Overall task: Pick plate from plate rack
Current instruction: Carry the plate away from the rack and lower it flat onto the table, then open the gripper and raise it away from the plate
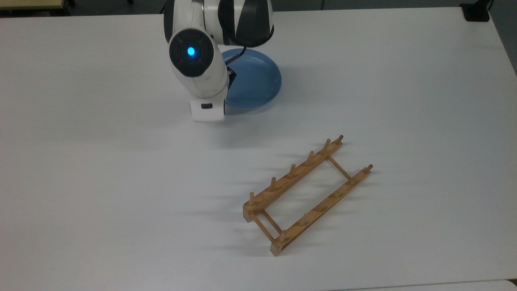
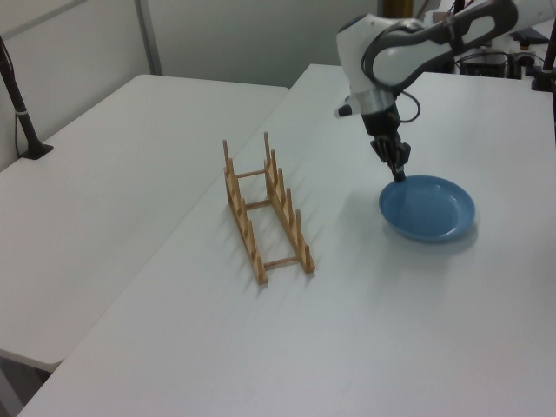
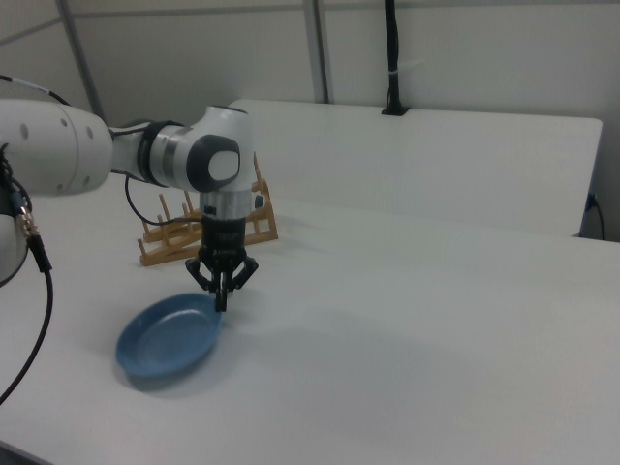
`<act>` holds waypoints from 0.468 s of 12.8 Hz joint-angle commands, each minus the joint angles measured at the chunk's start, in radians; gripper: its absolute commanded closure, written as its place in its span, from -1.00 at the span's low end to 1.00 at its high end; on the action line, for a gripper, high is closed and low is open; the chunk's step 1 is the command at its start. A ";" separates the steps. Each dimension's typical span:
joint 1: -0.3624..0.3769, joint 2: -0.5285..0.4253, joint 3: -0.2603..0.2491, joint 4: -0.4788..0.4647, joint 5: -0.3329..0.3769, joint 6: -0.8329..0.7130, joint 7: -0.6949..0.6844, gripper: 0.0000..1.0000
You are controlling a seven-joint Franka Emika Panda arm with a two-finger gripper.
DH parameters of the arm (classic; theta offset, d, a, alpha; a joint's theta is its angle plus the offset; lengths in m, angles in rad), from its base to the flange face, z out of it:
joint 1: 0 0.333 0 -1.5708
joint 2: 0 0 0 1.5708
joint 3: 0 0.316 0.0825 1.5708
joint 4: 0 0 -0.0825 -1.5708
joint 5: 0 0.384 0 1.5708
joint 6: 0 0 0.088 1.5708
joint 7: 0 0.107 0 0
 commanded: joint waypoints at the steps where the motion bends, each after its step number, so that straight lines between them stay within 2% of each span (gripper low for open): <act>1: -0.011 -0.005 -0.003 0.007 0.019 -0.026 -0.014 -0.71; 2: -0.012 -0.023 -0.003 0.014 0.018 -0.038 0.047 -1.00; 6: -0.006 -0.122 -0.005 0.034 0.007 -0.038 0.340 -1.00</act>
